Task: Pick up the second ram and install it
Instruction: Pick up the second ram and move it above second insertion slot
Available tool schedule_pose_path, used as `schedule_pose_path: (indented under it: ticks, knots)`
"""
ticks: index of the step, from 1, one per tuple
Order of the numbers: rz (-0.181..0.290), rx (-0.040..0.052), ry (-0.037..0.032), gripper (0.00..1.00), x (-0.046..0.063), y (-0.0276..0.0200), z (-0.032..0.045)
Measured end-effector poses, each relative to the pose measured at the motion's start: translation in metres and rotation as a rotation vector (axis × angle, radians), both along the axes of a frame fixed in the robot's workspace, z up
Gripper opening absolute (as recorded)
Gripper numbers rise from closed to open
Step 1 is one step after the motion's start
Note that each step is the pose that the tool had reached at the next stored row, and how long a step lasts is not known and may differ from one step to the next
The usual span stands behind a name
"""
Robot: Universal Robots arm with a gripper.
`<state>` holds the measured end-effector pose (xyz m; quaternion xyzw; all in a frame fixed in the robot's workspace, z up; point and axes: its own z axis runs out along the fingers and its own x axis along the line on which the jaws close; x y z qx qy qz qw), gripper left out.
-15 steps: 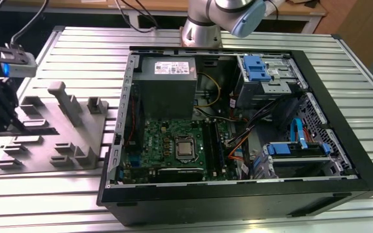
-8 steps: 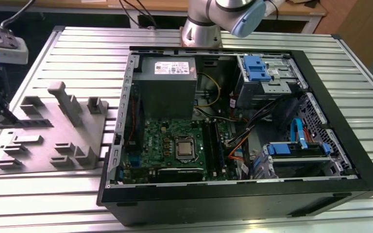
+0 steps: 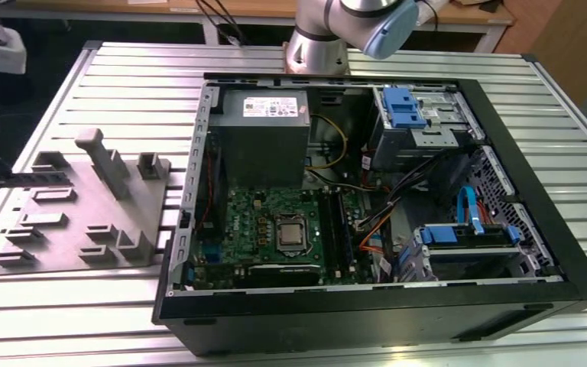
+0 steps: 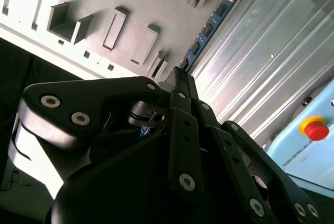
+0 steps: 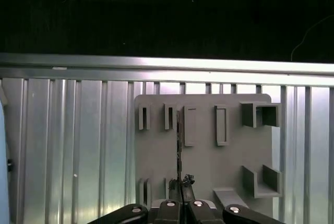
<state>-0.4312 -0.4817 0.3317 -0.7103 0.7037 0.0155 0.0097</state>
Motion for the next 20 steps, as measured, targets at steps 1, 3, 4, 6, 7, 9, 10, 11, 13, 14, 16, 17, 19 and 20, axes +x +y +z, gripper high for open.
schedule_pose_path:
  ticks: [1, 3, 4, 6, 7, 9, 10, 11, 13, 14, 16, 17, 19, 20]
  knots:
    - [0.000, 0.0000, 0.0000, 0.11, 0.000, 0.0000, 0.0045]
    - [0.000, 0.0000, 0.0000, 0.11, 0.000, 0.0000, 0.0135]
    - [0.000, 0.0000, 0.0000, 0.11, 0.000, 0.0001, 0.0180]
    - [0.000, 0.0001, -0.0001, 0.11, 0.000, 0.0001, 0.0273]
    - [0.000, 0.0000, 0.0000, 0.11, 0.000, 0.0000, 0.0319]
    - [0.000, 0.0000, -0.0001, 0.11, 0.000, 0.0000, 0.0409]
    - [0.000, 0.0000, 0.0000, 0.11, 0.000, 0.0001, 0.0453]
    - [0.000, 0.0000, 0.0001, 0.11, 0.000, 0.0001, 0.0496]
    - [0.000, 0.0000, 0.0001, 0.11, 0.000, 0.0001, 0.0576]
    - [0.000, 0.0000, 0.0000, 0.11, 0.000, 0.0001, 0.0612]
    - [0.000, 0.0000, 0.0001, 0.11, 0.000, 0.0000, 0.0673]
    - [0.000, 0.0000, 0.0001, 0.11, 0.000, 0.0000, 0.0690]
    - [0.000, 0.0001, -0.0002, 0.11, 0.000, 0.0000, 0.0691]
    - [0.000, 0.0002, -0.0003, 0.11, 0.000, 0.0001, 0.0691]
